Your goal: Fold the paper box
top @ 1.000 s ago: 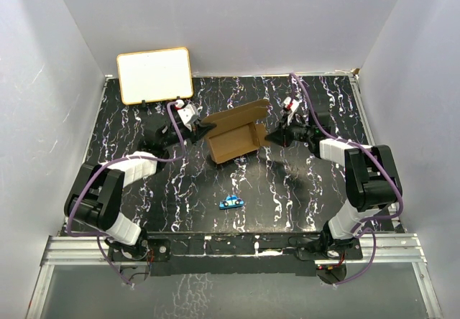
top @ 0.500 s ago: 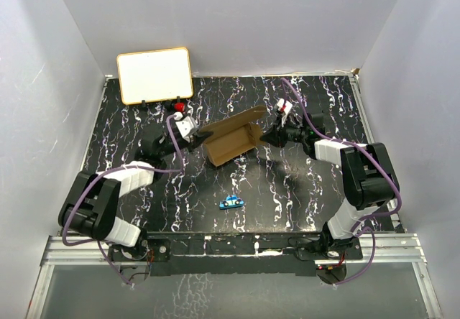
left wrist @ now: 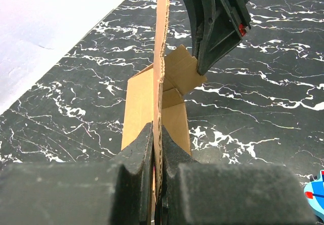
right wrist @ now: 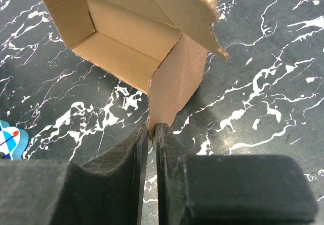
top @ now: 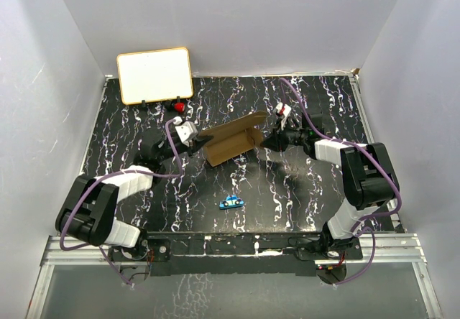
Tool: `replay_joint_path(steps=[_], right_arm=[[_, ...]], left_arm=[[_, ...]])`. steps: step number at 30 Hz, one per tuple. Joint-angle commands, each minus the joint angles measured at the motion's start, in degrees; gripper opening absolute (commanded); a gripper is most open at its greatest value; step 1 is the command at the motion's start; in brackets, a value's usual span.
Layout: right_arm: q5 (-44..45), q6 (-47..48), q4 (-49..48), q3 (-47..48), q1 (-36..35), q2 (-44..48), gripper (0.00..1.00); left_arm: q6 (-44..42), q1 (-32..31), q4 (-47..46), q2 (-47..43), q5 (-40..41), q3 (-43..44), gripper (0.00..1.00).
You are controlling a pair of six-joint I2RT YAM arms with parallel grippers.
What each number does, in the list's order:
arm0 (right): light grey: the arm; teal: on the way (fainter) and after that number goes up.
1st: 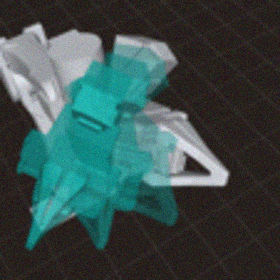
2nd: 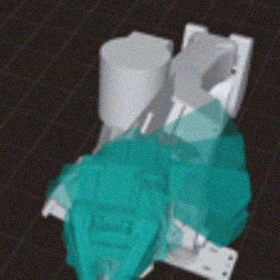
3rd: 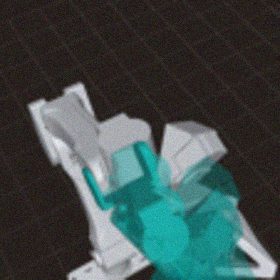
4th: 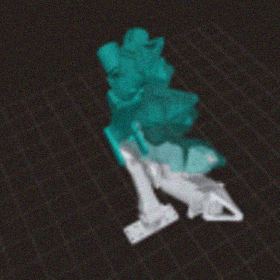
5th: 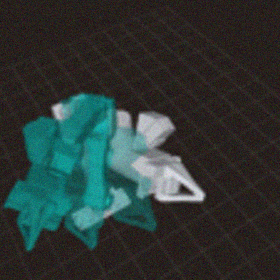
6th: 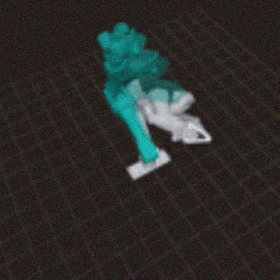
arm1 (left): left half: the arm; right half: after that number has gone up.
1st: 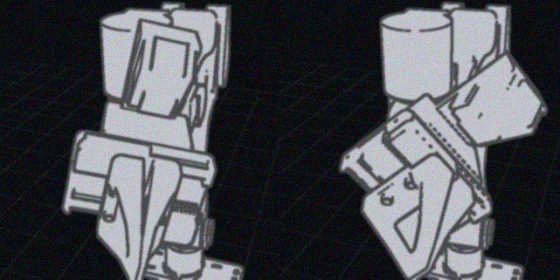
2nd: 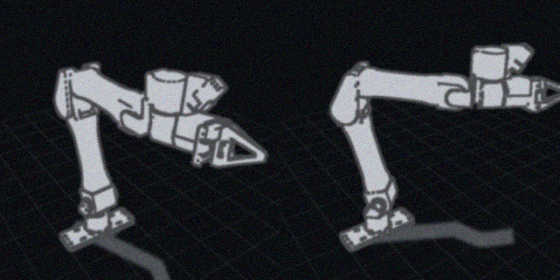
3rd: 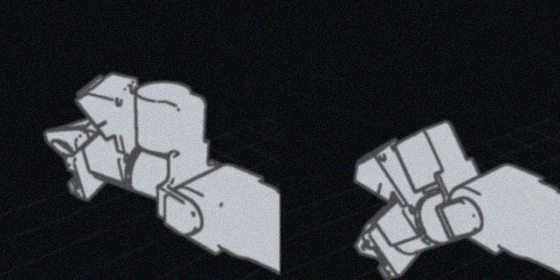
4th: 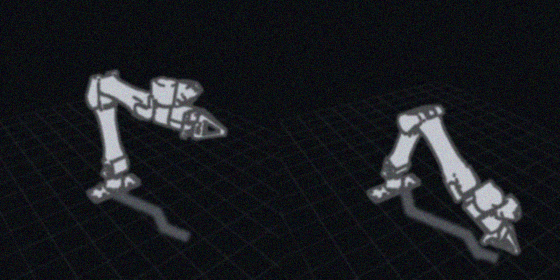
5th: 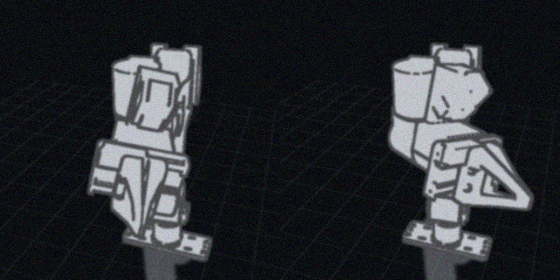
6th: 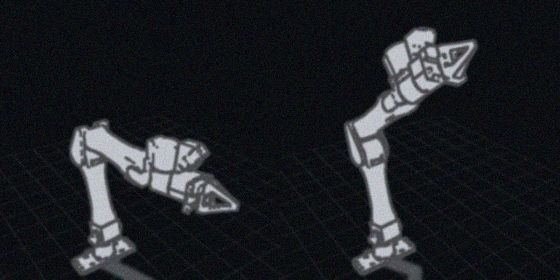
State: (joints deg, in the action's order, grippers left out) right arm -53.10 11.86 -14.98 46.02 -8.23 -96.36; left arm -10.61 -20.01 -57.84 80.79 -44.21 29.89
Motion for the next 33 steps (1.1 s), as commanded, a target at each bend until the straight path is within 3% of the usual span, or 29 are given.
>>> replay_joint_path(steps=[1,7,19,23,28,33], right_arm=[[-2.51,0.71,-0.48,1.44,0.57,-0.12,0.17],[-3.4,0.46,0.79,2.14,1.22,-0.37,0.18],[-5.02,0.97,3.44,4.12,2.68,-0.99,0.29],[-8.23,3.3,6.79,5.65,4.89,-0.46,0.36],[-12.52,10.17,18.07,11.31,10.5,0.22,0.38],[-11.08,9.57,16.68,14.78,12.41,0.31,0.38]], left_arm=[[-0.45,-0.28,-0.45,-3.62,-1.62,-0.86,0.0],[-1.05,-0.38,0.51,-4.27,-2.05,-0.97,0.0],[-2.15,-0.74,2.01,-4.77,-1.79,-1.53,0.0],[-2.28,-0.75,1.88,-5.11,-1.79,-1.73,0.0],[-2.28,-0.74,1.82,-5.09,-1.93,-1.71,0.0],[-1.62,-0.73,0.63,-4.45,-2.41,-1.79,0.0]])
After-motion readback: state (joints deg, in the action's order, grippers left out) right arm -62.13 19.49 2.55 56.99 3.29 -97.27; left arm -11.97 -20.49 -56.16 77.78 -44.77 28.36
